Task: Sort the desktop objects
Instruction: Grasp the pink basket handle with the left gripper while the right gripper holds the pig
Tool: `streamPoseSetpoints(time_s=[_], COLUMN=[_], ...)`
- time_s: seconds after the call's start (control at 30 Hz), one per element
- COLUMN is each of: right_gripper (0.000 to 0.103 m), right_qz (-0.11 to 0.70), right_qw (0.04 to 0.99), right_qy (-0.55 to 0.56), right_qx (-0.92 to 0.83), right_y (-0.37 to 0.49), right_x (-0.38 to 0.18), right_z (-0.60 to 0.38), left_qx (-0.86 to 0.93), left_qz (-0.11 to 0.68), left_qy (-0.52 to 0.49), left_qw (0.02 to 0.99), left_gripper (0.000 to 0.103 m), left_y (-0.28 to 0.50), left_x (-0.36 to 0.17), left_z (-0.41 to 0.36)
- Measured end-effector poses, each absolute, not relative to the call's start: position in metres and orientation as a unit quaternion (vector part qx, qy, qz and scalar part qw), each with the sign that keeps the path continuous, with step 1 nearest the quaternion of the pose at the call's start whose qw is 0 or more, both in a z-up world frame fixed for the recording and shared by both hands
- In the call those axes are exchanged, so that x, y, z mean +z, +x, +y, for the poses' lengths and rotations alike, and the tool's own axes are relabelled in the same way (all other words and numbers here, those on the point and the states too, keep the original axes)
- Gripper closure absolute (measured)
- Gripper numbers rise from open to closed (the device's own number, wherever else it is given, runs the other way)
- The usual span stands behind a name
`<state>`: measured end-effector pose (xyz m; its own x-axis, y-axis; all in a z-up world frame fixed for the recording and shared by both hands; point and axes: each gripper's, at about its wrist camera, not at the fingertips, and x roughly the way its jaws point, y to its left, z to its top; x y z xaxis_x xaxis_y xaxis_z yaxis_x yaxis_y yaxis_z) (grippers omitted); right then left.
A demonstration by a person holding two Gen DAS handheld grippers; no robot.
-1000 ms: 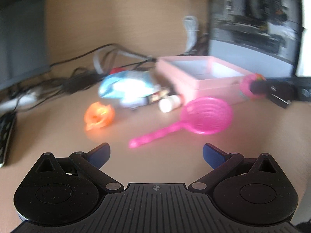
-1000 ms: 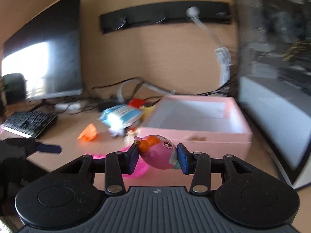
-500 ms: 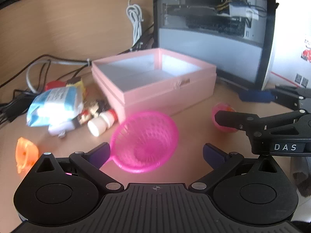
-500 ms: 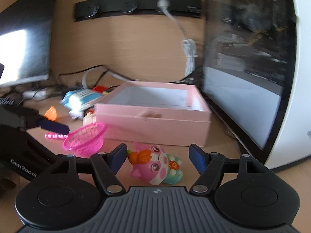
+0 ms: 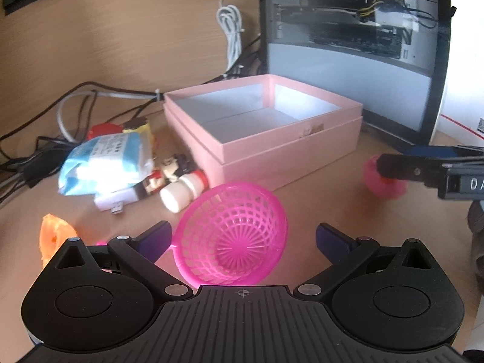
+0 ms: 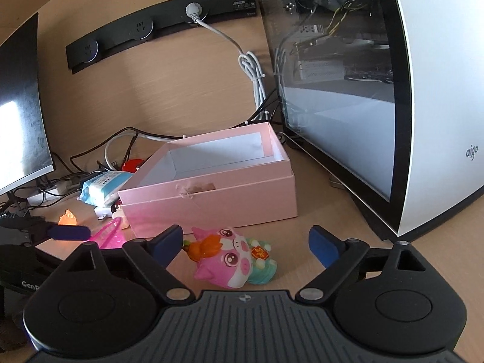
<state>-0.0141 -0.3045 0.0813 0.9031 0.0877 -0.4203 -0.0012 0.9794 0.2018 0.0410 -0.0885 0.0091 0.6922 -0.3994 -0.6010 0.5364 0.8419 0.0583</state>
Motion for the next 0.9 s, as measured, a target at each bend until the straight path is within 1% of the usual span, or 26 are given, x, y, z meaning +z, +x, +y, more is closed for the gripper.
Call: streamPoseSetpoints(time_s=[0.1, 0.33, 0.43, 0.57, 0.7, 0.8, 0.9], right_gripper=[0.006, 0.005, 0.004, 0.004, 0.004, 0.004, 0.004], right_qz=[0.218, 0.218, 0.217, 0.223, 0.222, 0.222, 0.225], right_qw=[0.970, 0.970, 0.970, 0.969, 0.969, 0.969, 0.969], right_qy=[0.106, 0.108, 0.107, 0.103, 0.105, 0.104, 0.104], right_qx=[0.019, 0.013, 0.018, 0.019, 0.017, 0.016, 0.016], right_y=[-0.015, -0.015, -0.015, -0.013, -0.014, -0.014, -0.013], right_x=[0.082, 0.081, 0.082, 0.082, 0.081, 0.081, 0.081], right_z=[-0.307, -0.307, -0.306, -0.304, -0.305, -0.305, -0.305], left_qx=[-0.231, -0.133, -0.182, -0.230, -0.211, -0.184, -0.149], left_qz=[0.304, 0.300, 0.298, 0.295, 0.349, 0.365, 0.372], left_qy=[0.127, 0.136, 0.134, 0.150, 0.075, 0.021, 0.004], left_qw=[0.916, 0.935, 0.927, 0.915, 0.910, 0.912, 0.916], left_gripper=[0.000, 0.000, 0.000, 0.000, 0.000, 0.000, 0.000], left_y=[0.039, 0.046, 0.040, 0.035, 0.057, 0.074, 0.087], left_x=[0.009, 0.010, 0.015, 0.014, 0.008, 0.010, 0.015], left_z=[-0.079, -0.025, -0.011, -0.022, -0.034, -0.042, -0.049])
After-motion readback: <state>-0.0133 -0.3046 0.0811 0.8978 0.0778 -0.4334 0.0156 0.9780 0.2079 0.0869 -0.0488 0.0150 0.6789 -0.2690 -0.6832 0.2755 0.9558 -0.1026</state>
